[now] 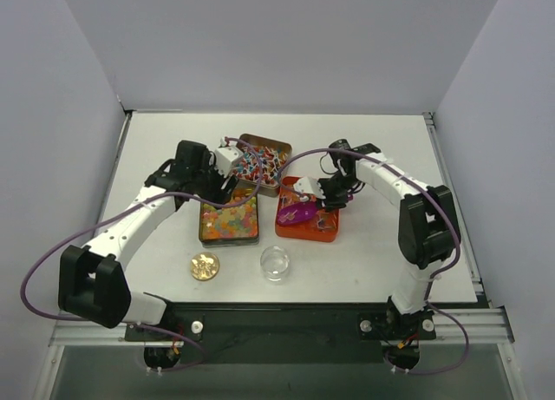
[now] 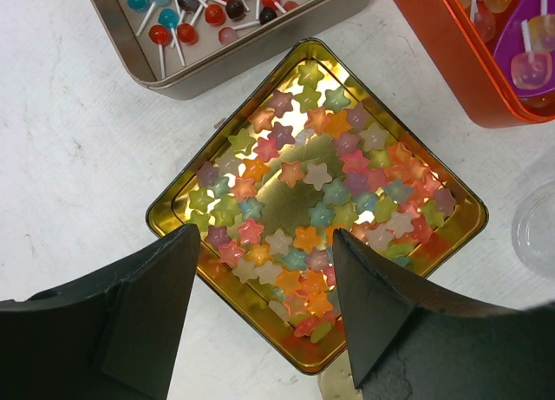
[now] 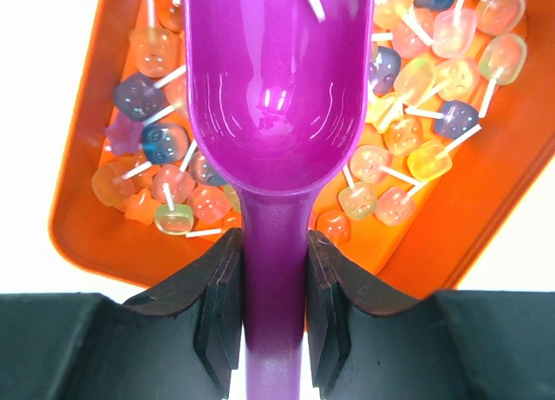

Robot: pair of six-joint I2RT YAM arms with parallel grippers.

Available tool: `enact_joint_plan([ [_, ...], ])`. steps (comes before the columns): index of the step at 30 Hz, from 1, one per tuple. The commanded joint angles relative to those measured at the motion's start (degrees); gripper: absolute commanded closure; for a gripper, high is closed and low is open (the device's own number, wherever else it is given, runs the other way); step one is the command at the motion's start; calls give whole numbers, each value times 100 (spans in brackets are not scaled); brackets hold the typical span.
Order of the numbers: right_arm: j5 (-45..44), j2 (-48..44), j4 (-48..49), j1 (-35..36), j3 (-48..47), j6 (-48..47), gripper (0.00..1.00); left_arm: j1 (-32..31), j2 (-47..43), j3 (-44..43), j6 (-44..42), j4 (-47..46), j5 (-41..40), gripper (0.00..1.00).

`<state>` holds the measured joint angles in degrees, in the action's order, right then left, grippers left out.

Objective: Pack the candies
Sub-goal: Scoop the fake candies from the storage box.

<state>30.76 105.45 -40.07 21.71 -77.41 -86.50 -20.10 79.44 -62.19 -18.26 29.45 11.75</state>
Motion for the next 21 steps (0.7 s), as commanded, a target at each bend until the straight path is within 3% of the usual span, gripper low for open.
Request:
enact_joint_plan([
  [1, 773, -341, -211, -36, 147, 177, 100, -73, 54, -363, -248, 157, -58, 27],
  [9, 958, -674, -211, -325, 498, 327, 100, -319, -16, -399, -529, 421, -366, 27],
  [14, 809, -1227, -307, -554, 516, 318, 100, -794, -183, -355, -863, 413, -823, 23],
  [21, 2, -1694, -782, -63, 244, 836, 100, -460, -420, -100, 250, -352, -709, 14],
])
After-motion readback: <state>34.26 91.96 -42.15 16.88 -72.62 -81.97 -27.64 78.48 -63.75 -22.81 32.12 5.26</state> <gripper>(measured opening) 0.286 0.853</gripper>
